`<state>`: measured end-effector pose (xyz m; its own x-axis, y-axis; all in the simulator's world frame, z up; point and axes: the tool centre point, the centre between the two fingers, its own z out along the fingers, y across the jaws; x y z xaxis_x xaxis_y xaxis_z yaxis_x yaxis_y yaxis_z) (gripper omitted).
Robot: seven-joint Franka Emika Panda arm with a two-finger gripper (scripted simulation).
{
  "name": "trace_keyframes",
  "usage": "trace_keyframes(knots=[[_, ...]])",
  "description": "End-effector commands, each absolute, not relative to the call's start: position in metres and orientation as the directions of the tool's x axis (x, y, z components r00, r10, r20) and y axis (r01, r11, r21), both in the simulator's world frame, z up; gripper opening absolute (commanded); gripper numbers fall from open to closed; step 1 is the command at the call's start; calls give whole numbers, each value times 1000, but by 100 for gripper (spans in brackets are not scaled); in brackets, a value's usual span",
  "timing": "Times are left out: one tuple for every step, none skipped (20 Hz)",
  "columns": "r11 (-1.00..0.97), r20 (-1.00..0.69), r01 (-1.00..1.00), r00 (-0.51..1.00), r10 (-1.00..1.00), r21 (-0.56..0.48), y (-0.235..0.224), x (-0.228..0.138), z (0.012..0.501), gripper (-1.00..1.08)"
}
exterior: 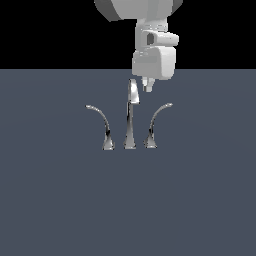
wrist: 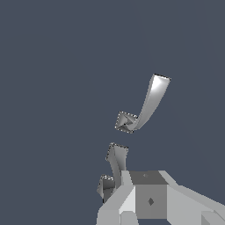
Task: Turn on the faucet by rotating a designated handle.
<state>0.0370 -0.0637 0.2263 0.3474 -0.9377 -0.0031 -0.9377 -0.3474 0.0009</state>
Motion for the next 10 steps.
trace_keyframes(knots=[[-279, -1, -960, 279, -960, 1, -79, 49, 212, -100], [-254, 0, -967, 254, -967, 1, -84, 53, 207, -100], [-231, 0, -973, 231, -973, 1, -89, 57, 202, -100], [-208, 1, -978, 208, -978, 1, -95, 60, 198, -100], [-187, 1, -982, 187, -982, 1, -99, 63, 194, -100], [-168, 1, -986, 168, -986, 1, -104, 66, 190, -100], [-150, 1, -989, 150, -989, 1, -108, 68, 187, -100], [-133, 2, -991, 133, -991, 1, -112, 70, 183, -100], [-118, 2, -993, 118, -993, 1, -116, 72, 181, -100], [-105, 2, -994, 105, -994, 1, -119, 74, 178, -100]])
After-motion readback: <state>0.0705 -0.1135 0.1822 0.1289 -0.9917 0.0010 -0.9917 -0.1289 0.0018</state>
